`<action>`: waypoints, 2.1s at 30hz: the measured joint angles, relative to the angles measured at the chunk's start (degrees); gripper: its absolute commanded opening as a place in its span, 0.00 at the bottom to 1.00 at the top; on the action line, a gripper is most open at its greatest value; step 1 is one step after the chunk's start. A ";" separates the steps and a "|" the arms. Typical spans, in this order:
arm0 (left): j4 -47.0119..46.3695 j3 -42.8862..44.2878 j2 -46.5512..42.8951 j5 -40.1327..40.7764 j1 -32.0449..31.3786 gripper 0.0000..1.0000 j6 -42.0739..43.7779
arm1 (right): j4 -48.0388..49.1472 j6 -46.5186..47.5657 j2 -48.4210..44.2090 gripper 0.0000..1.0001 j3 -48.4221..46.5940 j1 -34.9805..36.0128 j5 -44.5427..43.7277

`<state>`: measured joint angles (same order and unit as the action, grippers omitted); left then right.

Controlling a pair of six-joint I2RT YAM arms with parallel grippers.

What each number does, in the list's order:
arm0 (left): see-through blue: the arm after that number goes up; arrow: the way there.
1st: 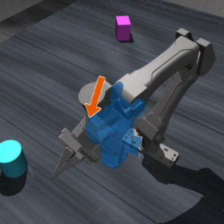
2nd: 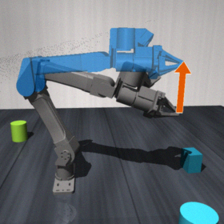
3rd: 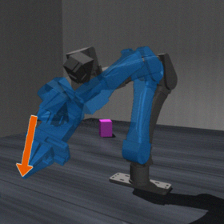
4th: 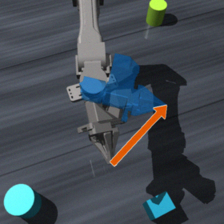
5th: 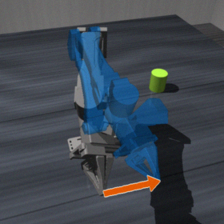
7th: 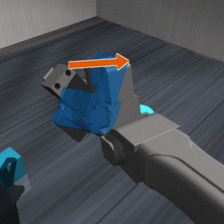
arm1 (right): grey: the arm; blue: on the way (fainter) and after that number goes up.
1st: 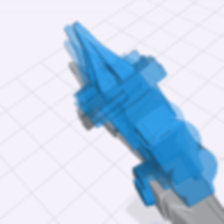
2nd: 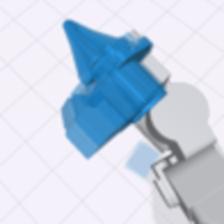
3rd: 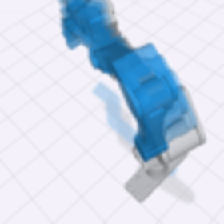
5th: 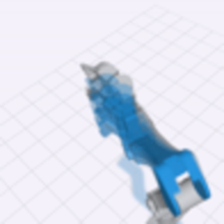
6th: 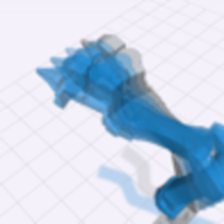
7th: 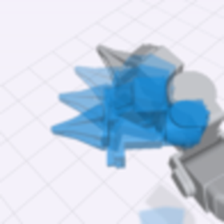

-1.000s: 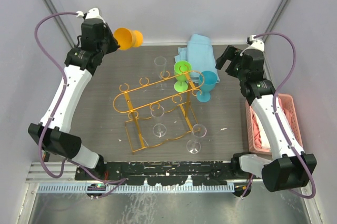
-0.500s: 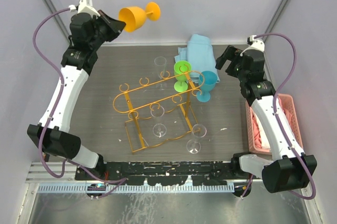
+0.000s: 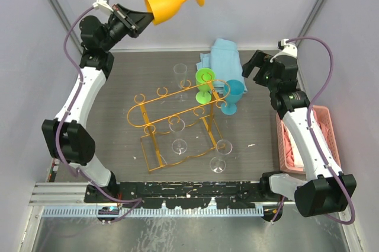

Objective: Place the wine glass upside down on the wine glass rack
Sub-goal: Turn the wine glass upside down at the wine rack.

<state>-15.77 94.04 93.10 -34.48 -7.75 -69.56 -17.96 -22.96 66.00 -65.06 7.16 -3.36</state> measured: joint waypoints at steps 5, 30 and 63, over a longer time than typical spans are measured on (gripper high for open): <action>-9.55 -1.79 3.28 -5.40 0.00 0.00 -8.26 | -0.02 -0.15 0.17 1.00 -0.83 0.02 0.87; -54.95 -2.03 11.91 -14.84 0.26 0.00 -41.38 | 17.22 -18.73 10.99 1.00 -18.56 -0.90 36.24; -62.99 2.58 13.05 -14.86 -1.62 0.00 -49.86 | 100.78 -95.30 35.91 1.00 -26.88 -0.31 46.77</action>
<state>-78.76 96.62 106.15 -49.34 -9.37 -119.42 82.83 -118.26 101.91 -91.94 6.85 43.42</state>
